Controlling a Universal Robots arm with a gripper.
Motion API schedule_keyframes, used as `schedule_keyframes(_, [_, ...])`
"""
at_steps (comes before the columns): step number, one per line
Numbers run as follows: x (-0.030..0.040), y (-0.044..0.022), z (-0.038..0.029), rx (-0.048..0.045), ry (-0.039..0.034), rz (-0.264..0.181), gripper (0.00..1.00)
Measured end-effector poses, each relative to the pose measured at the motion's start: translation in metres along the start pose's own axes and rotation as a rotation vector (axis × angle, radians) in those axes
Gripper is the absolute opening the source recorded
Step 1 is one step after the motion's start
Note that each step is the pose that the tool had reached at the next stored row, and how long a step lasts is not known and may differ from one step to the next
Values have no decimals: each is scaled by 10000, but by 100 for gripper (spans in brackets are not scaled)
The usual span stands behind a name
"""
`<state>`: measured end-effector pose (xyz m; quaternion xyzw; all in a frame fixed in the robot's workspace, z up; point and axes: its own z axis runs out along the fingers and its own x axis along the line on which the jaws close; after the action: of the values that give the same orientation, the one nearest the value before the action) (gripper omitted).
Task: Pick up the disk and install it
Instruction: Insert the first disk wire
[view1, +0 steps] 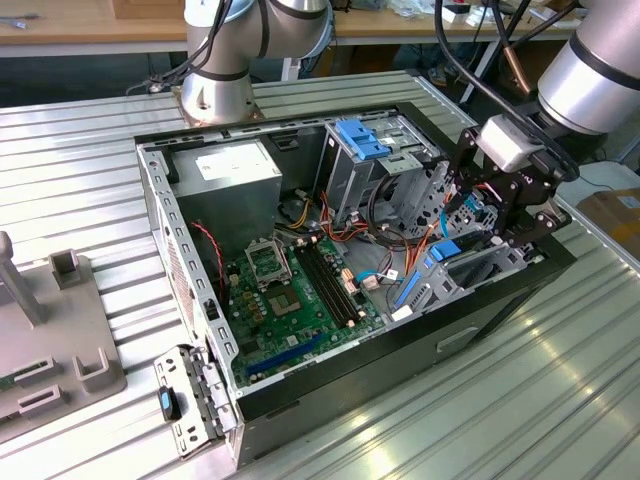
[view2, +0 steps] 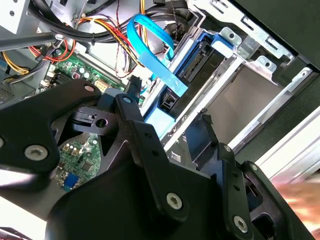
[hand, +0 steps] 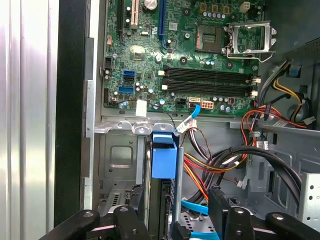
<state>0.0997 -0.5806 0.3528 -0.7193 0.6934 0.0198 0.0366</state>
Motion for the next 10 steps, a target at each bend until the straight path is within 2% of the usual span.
schedule_keyframes(10, [0, 0, 3, 0, 0, 0, 61])
